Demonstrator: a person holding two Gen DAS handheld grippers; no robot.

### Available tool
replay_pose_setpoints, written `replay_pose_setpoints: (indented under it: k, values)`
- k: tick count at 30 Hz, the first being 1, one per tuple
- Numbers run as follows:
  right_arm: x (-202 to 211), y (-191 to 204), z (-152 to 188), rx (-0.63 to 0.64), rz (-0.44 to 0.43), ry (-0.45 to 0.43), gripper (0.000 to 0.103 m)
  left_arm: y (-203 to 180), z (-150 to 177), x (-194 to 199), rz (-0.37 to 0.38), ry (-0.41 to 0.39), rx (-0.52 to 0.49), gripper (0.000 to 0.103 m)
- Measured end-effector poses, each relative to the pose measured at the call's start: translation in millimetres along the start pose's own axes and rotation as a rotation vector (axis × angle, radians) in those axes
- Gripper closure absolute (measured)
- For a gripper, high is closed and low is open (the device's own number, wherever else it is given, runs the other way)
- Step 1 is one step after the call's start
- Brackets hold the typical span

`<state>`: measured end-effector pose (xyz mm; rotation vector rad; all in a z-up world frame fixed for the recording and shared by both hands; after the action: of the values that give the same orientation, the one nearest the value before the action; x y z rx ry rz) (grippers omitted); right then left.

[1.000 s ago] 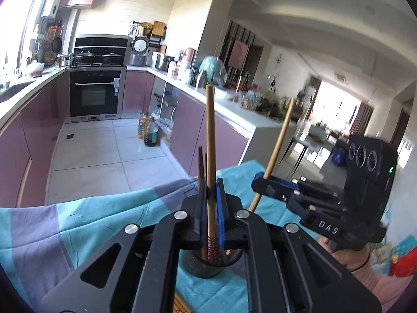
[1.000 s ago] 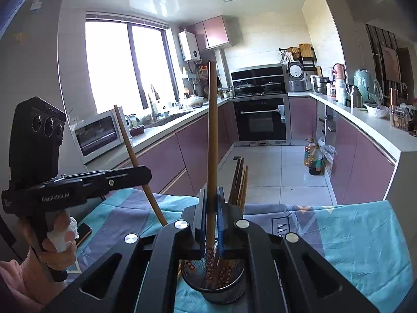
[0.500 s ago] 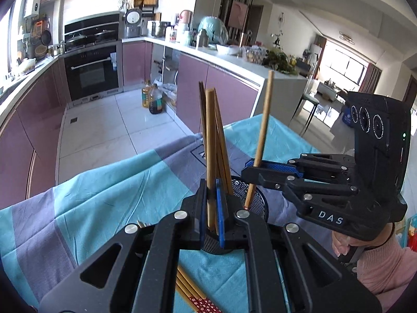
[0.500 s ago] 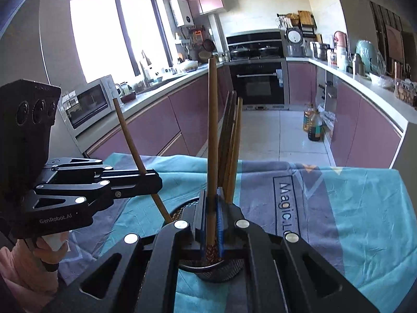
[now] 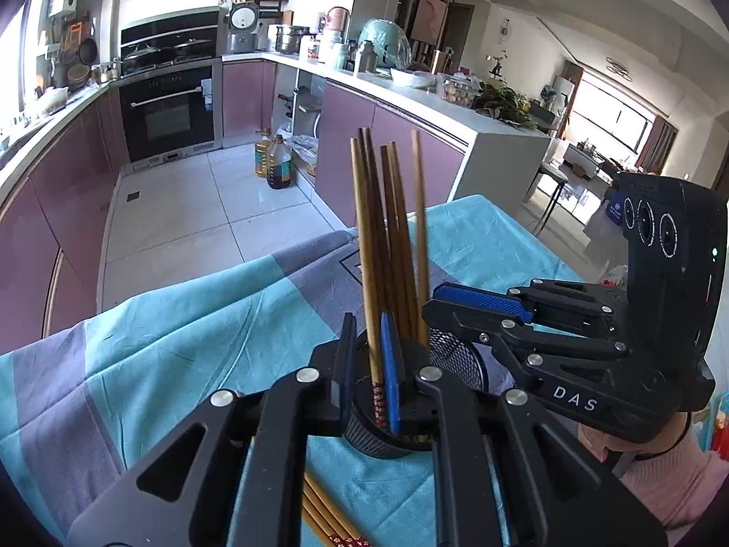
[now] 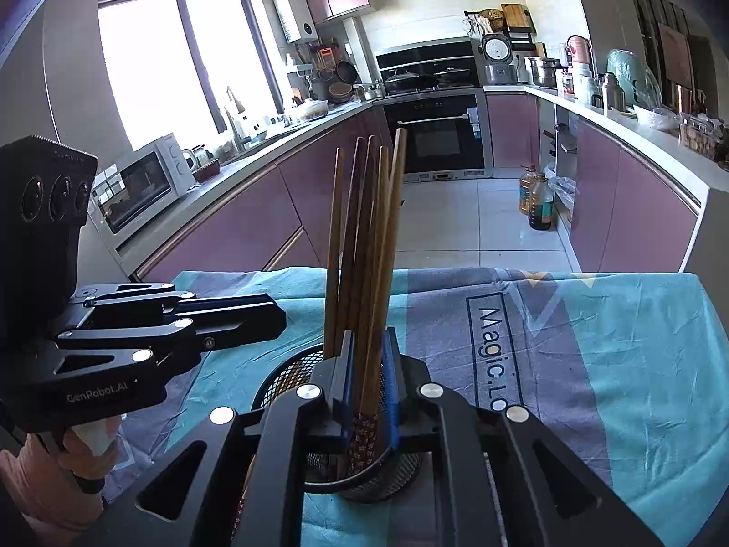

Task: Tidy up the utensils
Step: 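Lower the chopsticks into the mesh cup and open both grippers, then move both grippers back down to the remaining chopsticks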

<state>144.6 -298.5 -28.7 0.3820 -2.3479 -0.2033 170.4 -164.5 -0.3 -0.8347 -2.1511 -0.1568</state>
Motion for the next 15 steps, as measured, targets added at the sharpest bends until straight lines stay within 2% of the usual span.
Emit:
replay_pose_setpoints:
  k: [6, 8, 10, 15]
  values:
    - [7.0, 1.1, 2.3, -0.005, -0.011, -0.017, 0.089, 6.3, 10.9, 18.5, -0.018, -0.060, 0.012, 0.078]
    - [12.1, 4.1, 4.5, 0.001, -0.023, -0.030, 0.086, 8.4, 18.3, 27.3, -0.027, -0.079, 0.015, 0.073]
    - [18.7, 7.9, 7.1, 0.018, -0.035, -0.050, 0.076, 12.7, 26.9, 36.8, -0.035, -0.099, 0.026, 0.062]
    - [41.0, 25.5, 17.5, 0.080, -0.065, -0.104, 0.072, 22.4, 53.9, 51.2, -0.052, -0.119, 0.046, 0.058]
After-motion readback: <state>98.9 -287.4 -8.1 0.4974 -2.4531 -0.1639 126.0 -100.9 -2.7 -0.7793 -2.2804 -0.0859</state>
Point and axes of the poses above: each gripper's, at about its wrist camera, not at the fingertips, and x roughly against the way its jaws point, y to its left, z to its underside, the point moved 2 cm from there along -x, roughly the way its jaws point, and after that the axes turned 5 degrees about y, right-handed, at the moved point
